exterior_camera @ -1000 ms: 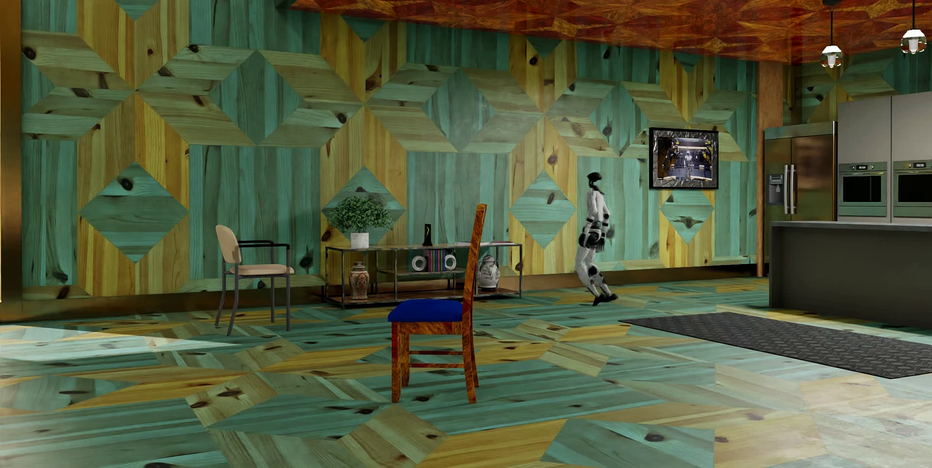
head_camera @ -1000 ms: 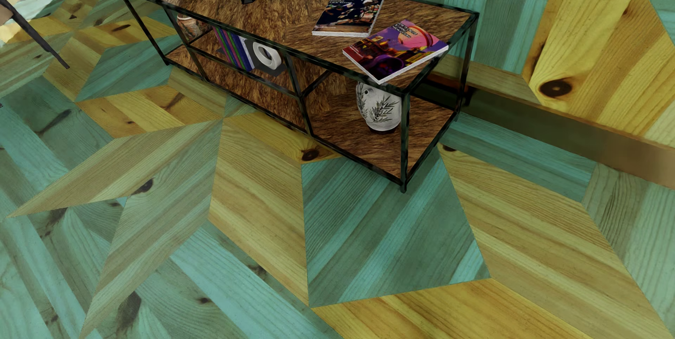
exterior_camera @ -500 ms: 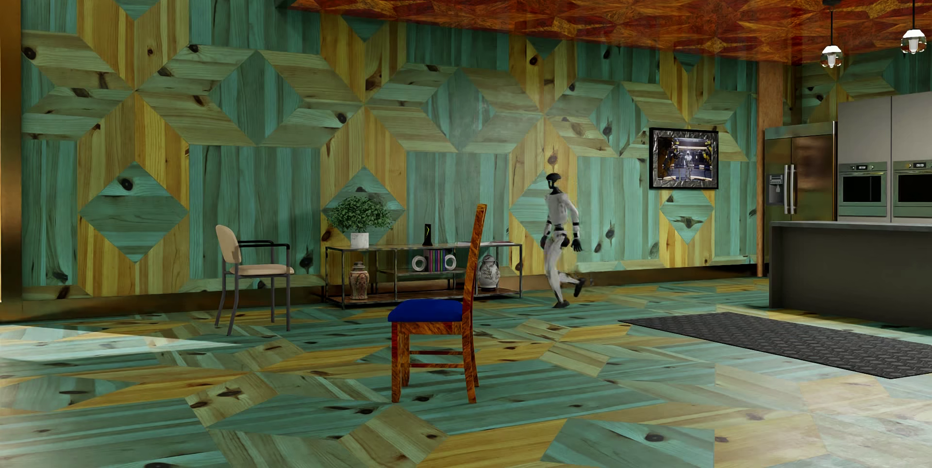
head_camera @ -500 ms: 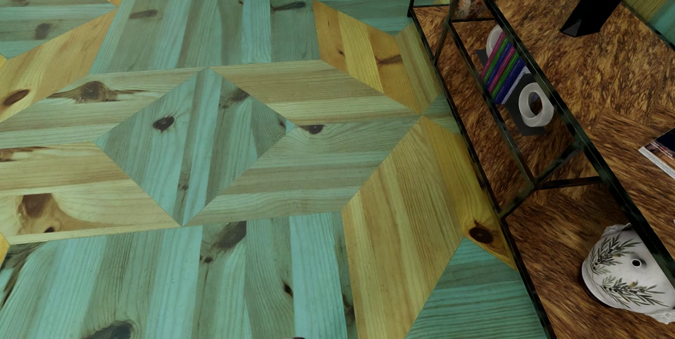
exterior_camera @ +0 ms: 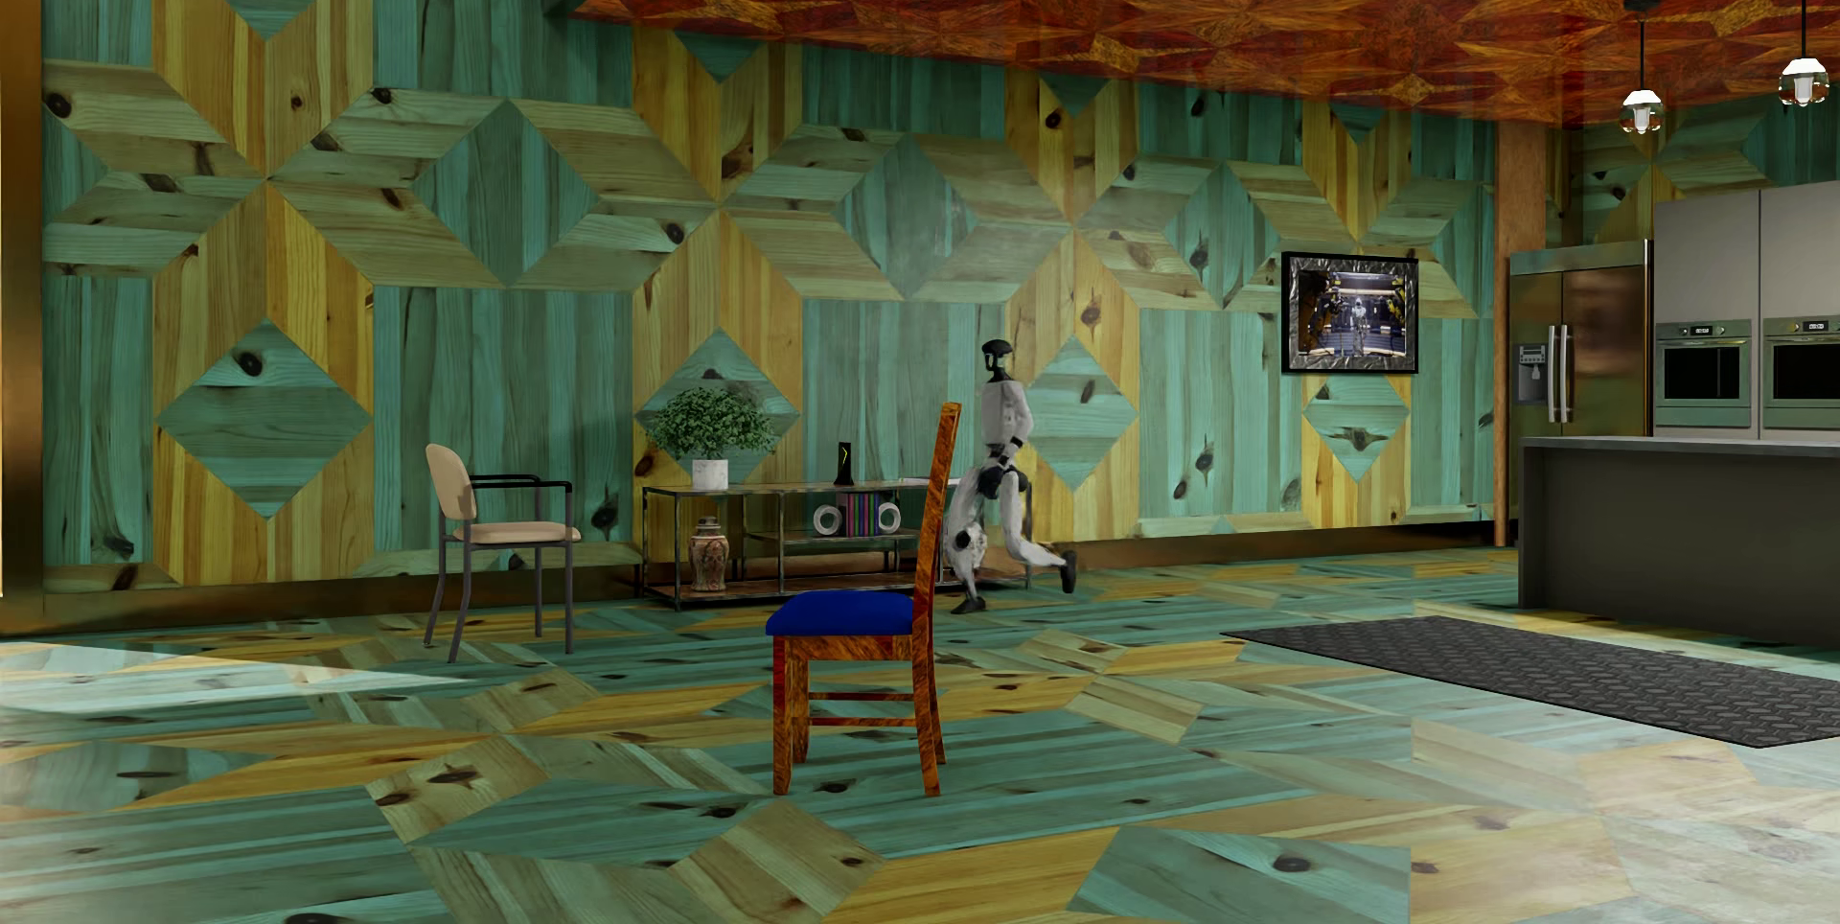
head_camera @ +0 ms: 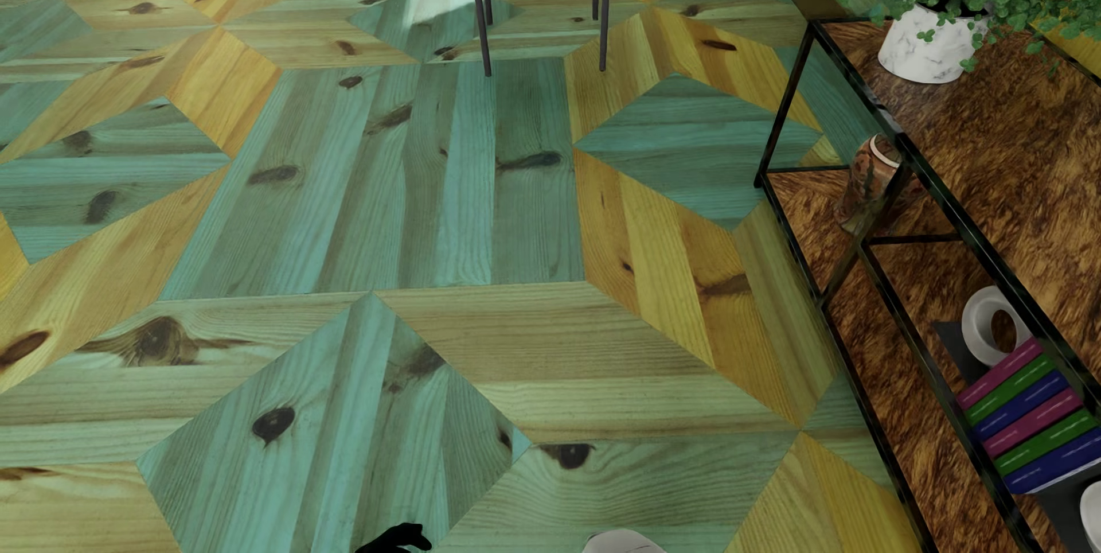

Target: Walk to the officechair

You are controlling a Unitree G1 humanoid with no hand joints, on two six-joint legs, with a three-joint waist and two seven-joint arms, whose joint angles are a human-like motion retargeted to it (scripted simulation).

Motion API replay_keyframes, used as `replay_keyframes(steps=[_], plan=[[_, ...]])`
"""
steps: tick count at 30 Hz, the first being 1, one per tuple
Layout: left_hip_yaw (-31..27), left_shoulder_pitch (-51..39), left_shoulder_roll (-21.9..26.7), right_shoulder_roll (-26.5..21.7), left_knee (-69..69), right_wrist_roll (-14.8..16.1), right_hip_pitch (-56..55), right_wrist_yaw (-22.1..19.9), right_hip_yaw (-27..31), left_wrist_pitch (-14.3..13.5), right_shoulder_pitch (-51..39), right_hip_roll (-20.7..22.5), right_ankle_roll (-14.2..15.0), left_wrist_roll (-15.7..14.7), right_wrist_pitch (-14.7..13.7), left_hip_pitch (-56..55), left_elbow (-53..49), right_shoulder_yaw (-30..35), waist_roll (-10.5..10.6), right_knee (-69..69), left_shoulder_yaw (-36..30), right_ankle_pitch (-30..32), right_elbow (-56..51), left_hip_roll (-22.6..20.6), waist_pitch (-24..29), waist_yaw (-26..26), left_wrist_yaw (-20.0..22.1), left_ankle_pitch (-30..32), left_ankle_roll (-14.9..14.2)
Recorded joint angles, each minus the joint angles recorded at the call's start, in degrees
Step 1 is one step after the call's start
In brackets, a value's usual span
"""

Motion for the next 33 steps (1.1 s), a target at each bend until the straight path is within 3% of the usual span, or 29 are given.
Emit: replay_keyframes(steps=[2, 3, 4, 6, 7, 8, 9, 10, 11, 12, 13, 14, 15, 16, 17, 19, 21, 23, 24, 25, 26, 27, 29, 31, 32, 33], plan=[[0.0, 4.2, -0.5, 1.1, 8.2, 0.0, 10.2, 0.0, 0.0, 0.0, -3.3, 1.1, 0.0, 0.0, 0.0, -12.0, 4.3, -3.0, -2.8, -6.2, -3.6, 0.5, -6.7, -3.5, 0.4, 9.2, 0.0, -1.1, 0.0], [0.0, 8.1, -0.4, 1.5, 4.3, 0.0, 16.4, 0.0, 0.0, 0.0, -4.8, 1.1, 0.0, 0.0, 0.0, -16.8, 4.9, -3.5, -4.3, -10.0, -2.8, 0.4, -10.9, -5.0, 0.8, 12.8, 0.0, 0.4, 0.0], [0.0, 8.1, -2.4, 1.3, -5.1, 0.0, 21.9, 0.0, 0.0, 0.0, -6.5, 0.8, 0.0, 0.0, 0.0, -20.8, 14.5, -5.9, -4.3, -13.2, -8.2, 0.2, -14.7, -6.1, 1.1, 15.2, 0.0, 4.6, 0.0], [0.0, 13.5, -1.2, 1.2, -29.6, 0.0, 31.6, 0.0, 0.0, 0.0, -9.8, -0.5, 0.0, 0.0, 0.0, -26.7, 15.7, -8.3, -5.2, -18.4, -14.0, -1.4, -23.0, -6.7, 0.6, 20.0, 0.0, 12.3, 0.0], [0.0, 15.4, -1.5, 0.5, -40.8, 0.0, 35.5, 0.0, 0.0, 0.0, -11.9, -0.8, 0.0, 0.0, 0.0, -27.8, 17.1, -10.0, -4.6, -19.4, -15.4, -3.4, -26.1, -6.1, 0.3, 21.8, 0.0, 4.2, 0.0], [0.0, 17.2, -1.4, -0.3, -47.0, 0.0, 38.1, 0.0, 0.0, 0.0, -13.7, -1.4, 0.0, 0.0, 0.0, -29.3, 17.6, -10.7, -4.0, -19.6, -17.5, -5.7, -28.4, -5.3, -0.3, 23.7, 0.0, -13.2, 0.0], [0.0, 18.7, -1.5, -0.7, -45.6, 0.0, 40.0, 0.0, 0.0, 0.0, -14.9, -2.5, 0.0, 0.0, 0.0, -30.9, 18.2, -12.2, -3.7, -18.9, -18.3, -7.8, -29.7, -4.4, -0.7, 25.5, 0.0, -24.7, 0.0], [0.0, 19.9, -1.7, -0.8, -45.9, 0.0, 41.8, 0.0, 0.0, 0.0, -15.5, -3.7, 0.0, 0.0, 0.0, -32.3, 18.8, -13.3, -3.8, -17.6, -19.6, -7.7, -29.8, -4.7, -0.5, 27.5, 0.0, -25.0, 0.0], [0.0, 20.6, -1.7, -0.2, -44.8, 0.0, 44.4, 0.0, 0.0, 0.0, -15.3, -5.1, 0.0, 0.0, 0.0, -33.5, 19.7, -14.5, -4.4, -16.1, -20.5, -5.0, -28.0, -5.7, -0.2, 28.7, 0.0, -14.6, 0.0], [0.0, 20.8, -1.9, 0.6, -42.2, 0.0, 44.2, 0.0, 0.0, 0.0, -14.4, -6.1, 0.0, 0.0, 0.0, -35.6, 20.5, -15.1, -5.2, -12.5, -21.2, 2.2, -25.7, -7.4, -1.3, 28.3, 0.0, 0.4, 0.0], [0.0, 20.2, -1.9, 2.0, -37.5, 0.0, 41.7, 0.0, 0.0, 0.0, -13.3, -8.8, 0.0, 0.0, 0.0, -35.8, 21.5, -14.3, -7.2, -3.3, -22.8, 13.6, -20.9, -10.1, -1.6, 27.3, 0.0, 7.9, 0.0], [0.0, 19.1, -1.7, 3.0, -34.3, 0.0, 39.1, 0.0, 0.0, 0.0, -11.9, -9.7, 0.0, 0.0, 0.0, -32.7, 21.3, -12.6, -7.5, 6.4, -22.3, 23.2, -15.2, -11.9, -0.9, 25.9, 0.0, 7.8, 0.0], [0.0, 16.9, -2.4, 2.5, -33.9, 0.0, 32.4, 0.0, 0.0, 0.0, -11.2, -9.6, 0.0, 0.0, 0.0, -29.2, 20.3, -9.7, -6.8, 18.7, -21.5, 22.4, -10.5, -13.4, -0.3, 24.5, 0.0, 6.3, 0.0], [0.0, 15.2, -1.7, 3.2, -35.4, 0.0, 26.6, 0.0, 0.0, 0.0, -11.5, -10.5, 0.0, 0.0, 0.0, -23.6, 17.4, -6.1, -7.0, 28.4, -19.6, 13.3, -5.6, -14.6, 1.0, 21.9, 0.0, 3.4, 0.0], [0.0, 13.1, -1.7, 3.0, -36.7, 0.0, 21.7, 0.0, 0.0, 0.0, -10.3, -9.6, 0.0, 0.0, 0.0, -18.3, 14.9, -4.1, -5.6, 32.9, -17.7, 4.5, -2.0, -14.7, 1.0, 17.4, 0.0, 0.4, 0.0], [0.0, 7.9, -0.7, 2.5, -40.9, 0.0, 12.7, 0.0, 0.0, 0.0, -6.0, -8.5, 0.0, 0.0, 0.0, -8.3, 8.6, -1.7, -3.5, 28.5, -13.7, -1.3, 1.8, -13.3, 0.7, 9.9, 0.0, -6.5, 0.0], [0.0, 3.4, 0.4, 1.3, -45.1, 0.0, 7.9, 0.0, 0.0, 0.0, -1.0, -8.0, 0.0, 0.0, 0.0, 0.8, 1.8, -0.6, -2.1, 9.8, -7.0, 0.8, 2.9, -10.7, 0.0, 4.5, 0.0, -14.0, 0.0], [0.0, -1.5, 0.8, 0.5, -48.6, 0.0, 4.7, 0.0, 0.0, 0.0, 2.0, -9.2, 0.0, 0.0, 0.0, 7.8, -2.4, -0.4, -2.7, -12.4, 0.9, 12.5, 3.0, -10.5, -1.4, 1.5, 0.0, -21.3, 0.0], [0.0, -3.7, 1.1, 0.3, -48.5, 0.0, 3.4, 0.0, 0.0, 0.0, 2.6, -9.5, 0.0, 0.0, 0.0, 9.4, -4.3, -0.1, -2.6, -16.1, 3.9, 32.3, 3.0, -9.5, -2.3, 0.3, 0.0, -23.5, 0.0], [0.0, -5.2, 1.5, 0.4, -47.5, 0.0, 2.0, 0.0, 0.0, 0.0, 2.7, -9.7, 0.0, 0.0, 0.0, 9.9, -6.4, 0.0, -2.6, -41.5, 6.5, 44.0, 3.8, -8.4, -2.9, -1.4, 0.0, -24.3, 0.0], [0.0, -6.0, 1.5, 0.9, -47.0, 0.0, -0.8, 0.0, 0.0, 0.0, 3.2, -9.5, 0.0, 0.0, 0.0, 12.4, -6.6, -2.1, -2.8, -19.5, 6.8, 44.0, 4.9, -8.4, -3.5, -1.2, 0.0, -23.5, 0.0], [0.0, -5.2, 1.4, 1.4, -44.4, 0.0, -1.1, 0.0, 0.0, 0.0, 3.0, -8.2, 0.0, 0.0, 0.0, 13.7, -7.6, -2.9, -2.4, -15.3, 7.9, 28.8, 5.6, -6.6, -3.5, -2.4, 0.0, -21.1, 0.0], [0.0, -0.5, -0.6, 1.7, -30.4, 0.0, -0.7, 0.0, 0.0, 0.0, 3.6, -2.8, 0.0, 0.0, 0.0, 11.7, -6.9, -3.6, -1.4, -8.3, 9.8, 12.3, 7.1, -3.6, -5.1, -1.3, 0.0, -8.7, 0.0], [0.0, 2.2, -3.8, 2.0, -6.9, 0.0, 8.5, 0.0, 0.0, 0.0, 1.7, -1.8, 0.0, 0.0, 0.0, 4.4, 0.7, -5.5, -0.5, -3.7, 8.0, 4.5, 4.4, -1.4, -2.4, -0.1, 0.0, 1.4, 0.0], [0.0, 1.7, -4.5, 2.2, 3.2, 0.0, 11.5, 0.0, 0.0, 0.0, -0.8, -1.1, 0.0, 0.0, 0.0, -0.8, 6.4, -6.4, -0.8, -4.0, 4.1, 2.6, 5.0, -2.0, -1.5, 1.5, 0.0, 1.5, 0.0], [0.0, 1.6, -3.0, 1.7, 7.9, 0.0, 14.0, 0.0, 0.0, 0.0, -3.5, 0.5, 0.0, 0.0, 0.0, -5.6, 9.2, -5.7, -1.1, -6.1, -5.9, 2.6, 0.1, -1.4, -0.7, 5.4, 0.0, 1.7, 0.0]])
